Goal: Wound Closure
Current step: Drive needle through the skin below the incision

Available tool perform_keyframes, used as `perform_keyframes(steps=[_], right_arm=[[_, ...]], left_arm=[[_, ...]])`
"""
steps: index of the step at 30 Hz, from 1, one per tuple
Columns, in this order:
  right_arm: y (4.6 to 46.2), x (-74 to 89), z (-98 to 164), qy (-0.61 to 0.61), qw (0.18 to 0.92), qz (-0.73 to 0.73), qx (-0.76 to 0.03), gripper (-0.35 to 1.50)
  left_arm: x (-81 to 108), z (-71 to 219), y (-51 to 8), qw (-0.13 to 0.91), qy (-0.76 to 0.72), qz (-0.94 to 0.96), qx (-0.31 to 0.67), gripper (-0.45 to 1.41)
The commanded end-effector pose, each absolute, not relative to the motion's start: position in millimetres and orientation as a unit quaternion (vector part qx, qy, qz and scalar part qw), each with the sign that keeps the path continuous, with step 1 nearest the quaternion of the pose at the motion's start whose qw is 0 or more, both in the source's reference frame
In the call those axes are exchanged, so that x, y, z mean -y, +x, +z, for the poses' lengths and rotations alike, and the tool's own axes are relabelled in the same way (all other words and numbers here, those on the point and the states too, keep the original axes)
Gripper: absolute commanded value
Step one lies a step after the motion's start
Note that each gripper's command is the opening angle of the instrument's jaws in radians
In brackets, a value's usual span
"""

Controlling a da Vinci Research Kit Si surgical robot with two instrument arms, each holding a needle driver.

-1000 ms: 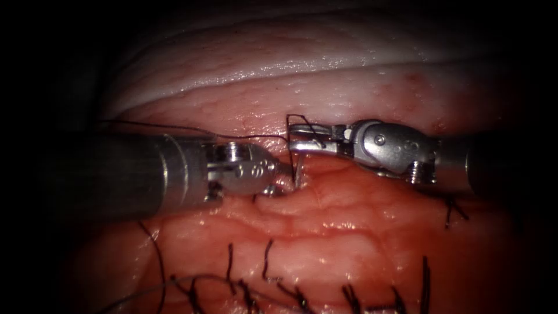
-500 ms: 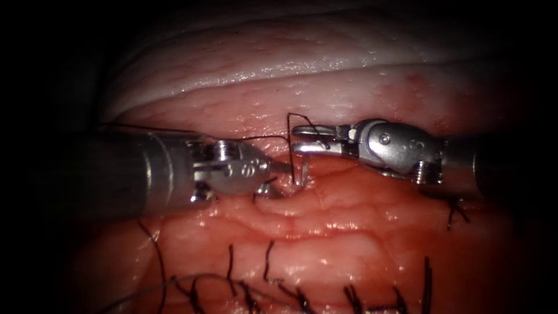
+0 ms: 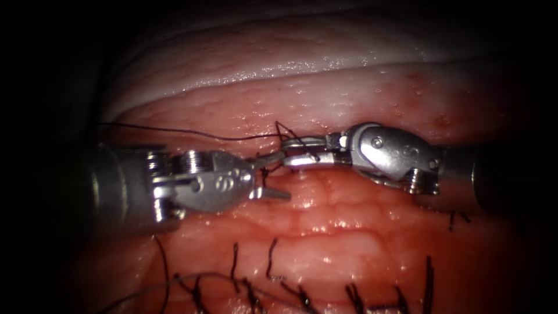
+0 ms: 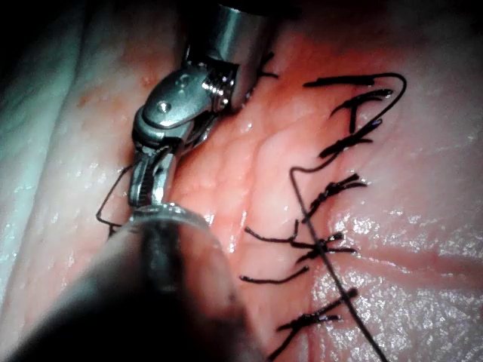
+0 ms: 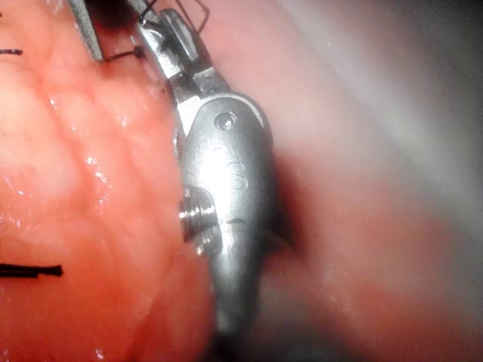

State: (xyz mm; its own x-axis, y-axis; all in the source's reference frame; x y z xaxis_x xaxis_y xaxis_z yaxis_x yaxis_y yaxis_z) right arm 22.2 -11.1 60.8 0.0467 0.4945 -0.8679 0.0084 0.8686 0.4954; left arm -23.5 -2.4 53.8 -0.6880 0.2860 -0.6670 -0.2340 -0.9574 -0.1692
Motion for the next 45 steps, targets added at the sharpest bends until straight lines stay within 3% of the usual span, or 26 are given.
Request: perform_keyframes(steps=[1, 12, 13, 14, 22, 27, 35, 45], right_arm=[[22.9, 10.4, 61.4, 0.185, 0.7, 0.18, -0.666, -0.35], [22.6, 9.6, 61.8, 0.196, 0.699, 0.194, -0.66, -0.35], [22.6, 9.7, 61.8, 0.196, 0.698, 0.194, -0.661, -0.35], [22.5, 9.9, 61.7, 0.196, 0.697, 0.194, -0.662, -0.35], [22.0, 10.3, 61.2, 0.195, 0.696, 0.196, -0.663, -0.35], [21.5, 9.8, 61.5, 0.194, 0.697, 0.198, -0.662, -0.35], [21.9, 9.6, 61.6, 0.208, 0.692, 0.212, -0.658, -0.35], [22.0, 8.5, 61.9, 0.243, 0.679, 0.247, -0.647, -0.35]], left_arm=[[2.8, 54.3, -24.0, 0.14, -0.37, 0.918, 0.035, 0.09], [5.2, 55.4, -24.0, 0.133, -0.372, 0.918, 0.026, 0.14], [4.8, 55.3, -23.8, 0.134, -0.373, 0.918, 0.028, 0.2], [4.3, 55.3, -23.7, 0.136, -0.37, 0.919, 0.027, 0.49], [1.4, 55.5, -23.0, 0.162, -0.375, 0.913, 0.006, 0.62], [2.3, 55.4, -23.2, 0.164, -0.373, 0.913, -0.003, 0.54], [4.3, 55.4, -23.9, 0.16, -0.381, 0.91, -0.003, 0.19], [7.8, 56.7, -26.0, 0.134, -0.382, 0.914, 0.023, 0.12]])
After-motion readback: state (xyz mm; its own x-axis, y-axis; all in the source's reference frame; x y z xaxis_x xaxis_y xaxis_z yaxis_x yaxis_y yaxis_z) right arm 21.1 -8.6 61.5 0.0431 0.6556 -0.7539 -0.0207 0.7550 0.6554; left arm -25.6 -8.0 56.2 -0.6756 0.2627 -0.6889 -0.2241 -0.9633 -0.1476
